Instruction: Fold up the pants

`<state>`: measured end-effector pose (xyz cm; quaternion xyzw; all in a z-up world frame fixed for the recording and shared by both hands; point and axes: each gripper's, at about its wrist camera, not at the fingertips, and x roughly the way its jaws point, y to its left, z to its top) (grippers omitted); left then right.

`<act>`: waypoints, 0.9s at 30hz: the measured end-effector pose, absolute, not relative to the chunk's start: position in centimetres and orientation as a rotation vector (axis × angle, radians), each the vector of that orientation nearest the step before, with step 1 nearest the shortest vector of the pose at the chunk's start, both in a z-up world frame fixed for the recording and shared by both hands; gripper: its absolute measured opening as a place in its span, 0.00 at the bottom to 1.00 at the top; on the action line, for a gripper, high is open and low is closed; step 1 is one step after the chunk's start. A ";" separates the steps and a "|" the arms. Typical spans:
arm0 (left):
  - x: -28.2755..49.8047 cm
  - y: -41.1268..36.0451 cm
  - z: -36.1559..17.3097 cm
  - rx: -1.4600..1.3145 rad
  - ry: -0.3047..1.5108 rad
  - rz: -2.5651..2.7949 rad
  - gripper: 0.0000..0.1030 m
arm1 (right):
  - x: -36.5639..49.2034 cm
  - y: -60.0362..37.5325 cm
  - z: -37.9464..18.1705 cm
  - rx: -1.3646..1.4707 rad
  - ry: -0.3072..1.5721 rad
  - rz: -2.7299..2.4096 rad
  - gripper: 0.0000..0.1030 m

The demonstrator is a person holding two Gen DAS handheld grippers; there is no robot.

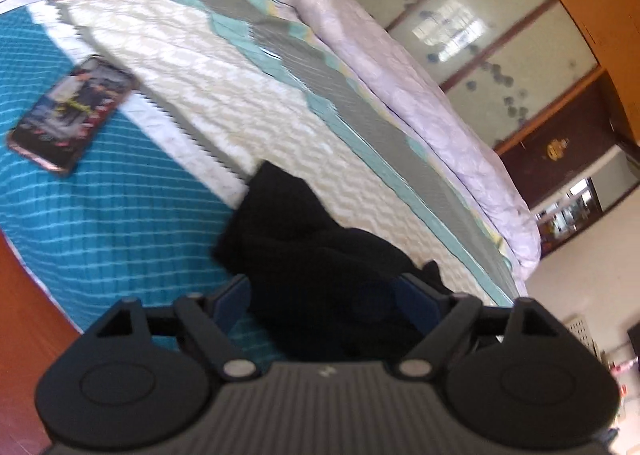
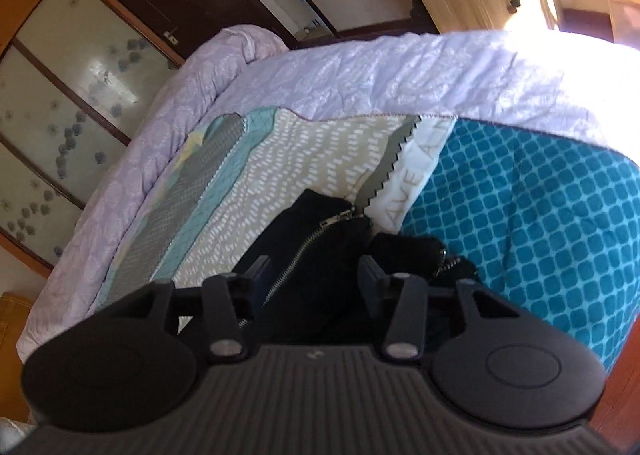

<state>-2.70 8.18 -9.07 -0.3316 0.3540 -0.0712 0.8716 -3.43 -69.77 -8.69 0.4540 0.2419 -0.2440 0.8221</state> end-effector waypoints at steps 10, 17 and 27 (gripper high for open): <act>3.0 -0.8 -9.9 -0.567 0.869 -0.208 0.82 | -0.2 -71.2 -12.0 1.036 0.569 -0.532 0.50; 6.0 -2.5 -11.5 -0.674 0.942 -0.210 0.82 | 0.8 -70.6 -11.1 0.986 0.570 -0.562 0.46; 8.1 0.8 -14.6 -0.898 1.041 -0.152 0.10 | -1.0 -70.1 -6.5 0.922 0.435 -0.501 0.08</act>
